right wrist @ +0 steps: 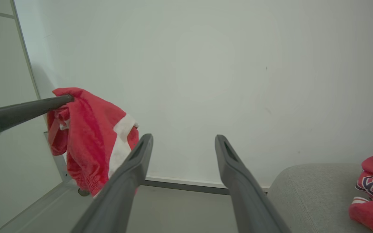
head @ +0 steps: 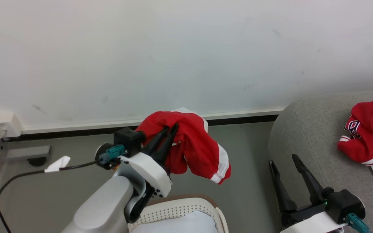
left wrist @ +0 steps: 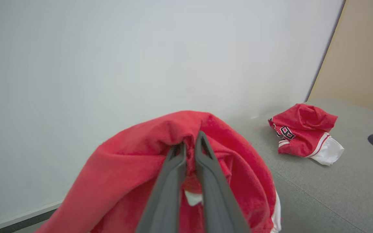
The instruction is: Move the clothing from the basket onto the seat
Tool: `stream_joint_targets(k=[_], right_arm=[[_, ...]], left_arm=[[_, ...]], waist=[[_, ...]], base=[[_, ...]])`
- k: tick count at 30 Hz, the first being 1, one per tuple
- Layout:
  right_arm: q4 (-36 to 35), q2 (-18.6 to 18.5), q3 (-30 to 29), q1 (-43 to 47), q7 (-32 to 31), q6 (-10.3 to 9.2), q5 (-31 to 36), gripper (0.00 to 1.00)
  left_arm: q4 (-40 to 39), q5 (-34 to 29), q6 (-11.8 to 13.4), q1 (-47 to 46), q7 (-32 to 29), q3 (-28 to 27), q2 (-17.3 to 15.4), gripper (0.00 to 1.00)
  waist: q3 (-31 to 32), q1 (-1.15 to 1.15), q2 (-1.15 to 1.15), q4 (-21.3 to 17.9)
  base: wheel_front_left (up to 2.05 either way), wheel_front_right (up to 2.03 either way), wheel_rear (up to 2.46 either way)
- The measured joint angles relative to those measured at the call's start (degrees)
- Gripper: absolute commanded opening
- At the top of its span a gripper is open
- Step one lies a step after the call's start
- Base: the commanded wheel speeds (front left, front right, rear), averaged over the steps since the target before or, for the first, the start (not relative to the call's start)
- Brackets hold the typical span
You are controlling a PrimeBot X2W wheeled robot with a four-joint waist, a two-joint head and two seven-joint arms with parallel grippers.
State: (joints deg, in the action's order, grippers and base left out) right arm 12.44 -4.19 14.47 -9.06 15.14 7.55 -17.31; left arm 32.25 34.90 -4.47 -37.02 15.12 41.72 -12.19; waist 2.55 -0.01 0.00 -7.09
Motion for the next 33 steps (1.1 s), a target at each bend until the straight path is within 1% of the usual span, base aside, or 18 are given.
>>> stream_joint_targets(k=[2, 5, 10, 16, 24, 28, 33], right_arm=[[0.22, 0.04, 0.43, 0.03, 0.00, 0.00, -0.12, 1.00], [0.35, 0.12, 1.23, 0.05, 0.00, 0.00, -0.35, 1.00], [0.22, -0.05, 1.81, 0.05, 0.00, 0.00, -0.37, 1.00], [0.58, -0.76, 4.68, -0.40, 0.00, 0.00, -0.58, 1.00], [4.83, -3.09, 12.76, -5.33, 0.00, 0.00, -1.30, 1.00], [8.95, -4.11, 17.06, -8.56, -0.08, 0.00, -2.64, 1.00], [15.15, -5.24, 21.90, -12.28, -2.19, 0.00, -4.42, 1.00]], left_arm=[[-2.31, -0.58, 1.01, -0.01, -0.01, -0.12, -0.41, 0.00], [-5.67, -0.85, 1.88, 0.12, -0.80, 0.07, -0.88, 0.00], [-9.94, -0.63, 2.77, 1.55, -2.29, 0.31, -1.27, 0.00], [-12.34, -0.21, 3.33, 2.65, -3.01, 0.84, -1.54, 0.00], [-13.04, -0.02, 3.22, 4.00, -3.21, 2.85, -0.24, 0.00], [-12.99, -0.02, 2.72, 4.59, -3.38, 4.00, 0.47, 0.00], [-13.15, 0.16, 2.37, 5.34, -3.78, 5.15, 1.03, 0.00]], waist=[[0.32, 0.00, 0.00, 0.30], [0.62, 0.00, 0.00, 0.63], [0.67, 0.01, 0.00, 0.92], [0.47, 0.01, 0.00, 1.03], [0.22, 0.01, 0.00, 2.38], [0.41, 0.01, 0.00, 3.66], [0.83, 0.01, 0.00, 5.67]], base=[[0.00, 0.00, 0.00], [0.00, 0.00, 0.00], [0.00, 0.00, 0.00], [0.00, 0.00, 0.00], [0.00, 0.00, 0.00], [0.00, 0.00, 0.00], [0.00, 0.00, 0.00]])
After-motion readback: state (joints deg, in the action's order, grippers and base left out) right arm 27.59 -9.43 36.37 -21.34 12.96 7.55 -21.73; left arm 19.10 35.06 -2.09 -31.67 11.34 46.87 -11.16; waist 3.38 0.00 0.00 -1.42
